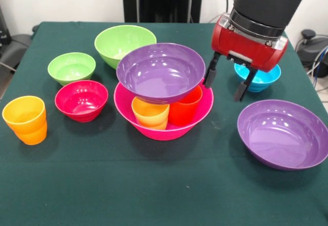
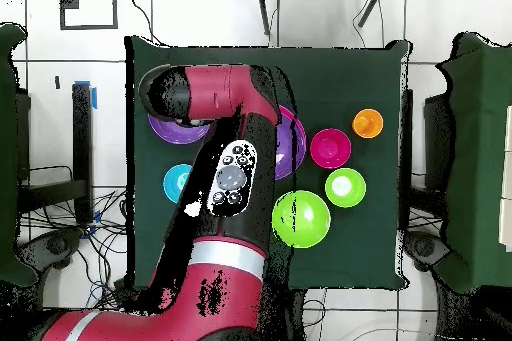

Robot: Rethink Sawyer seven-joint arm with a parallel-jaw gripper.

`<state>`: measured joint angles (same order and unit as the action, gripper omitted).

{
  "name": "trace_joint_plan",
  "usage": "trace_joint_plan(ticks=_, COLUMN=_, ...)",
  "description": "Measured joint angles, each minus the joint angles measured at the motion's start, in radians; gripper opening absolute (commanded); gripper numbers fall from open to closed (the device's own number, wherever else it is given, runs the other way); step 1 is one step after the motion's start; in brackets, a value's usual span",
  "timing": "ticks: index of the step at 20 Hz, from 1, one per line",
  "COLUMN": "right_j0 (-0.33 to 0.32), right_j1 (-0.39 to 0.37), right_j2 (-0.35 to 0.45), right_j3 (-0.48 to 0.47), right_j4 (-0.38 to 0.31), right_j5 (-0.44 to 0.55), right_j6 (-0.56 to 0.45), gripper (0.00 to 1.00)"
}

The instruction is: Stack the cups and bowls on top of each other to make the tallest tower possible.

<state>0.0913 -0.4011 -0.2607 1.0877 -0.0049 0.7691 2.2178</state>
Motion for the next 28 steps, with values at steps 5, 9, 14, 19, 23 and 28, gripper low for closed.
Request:
trace_joint_plan(ticks=5, right_j0=-0.011, right_j1=-0.027, right_j2=0.006, right_j3=0.013, right_j4=0.002, right_j5=0.0, right_j6=0.0, gripper=1.0)
trace_joint_plan(ticks=9, right_j0=-0.019, right_j1=-0.092, right_j2=0.007, right_j3=0.064, right_j4=0.014, right_j5=0.0, right_j6=0.0, gripper=1.0)
trace_joint_plan(ticks=14, right_j0=-0.024, right_j1=-0.215, right_j2=0.018, right_j3=0.189, right_j4=0.042, right_j5=-0.001, right_j6=0.0, gripper=1.0)
trace_joint_plan(ticks=19, right_j0=-0.052, right_j1=-0.354, right_j2=0.047, right_j3=0.369, right_j4=0.086, right_j5=-0.012, right_j6=0.0, gripper=1.0)
trace_joint_plan(ticks=23, right_j0=-0.093, right_j1=-0.447, right_j2=0.08, right_j3=0.504, right_j4=0.1, right_j5=-0.033, right_j6=0.0, gripper=1.0)
trace_joint_plan(ticks=28, right_j0=-0.218, right_j1=-0.563, right_j2=0.158, right_j3=0.689, right_j4=0.086, right_j5=-0.134, right_j6=-0.009, gripper=1.0)
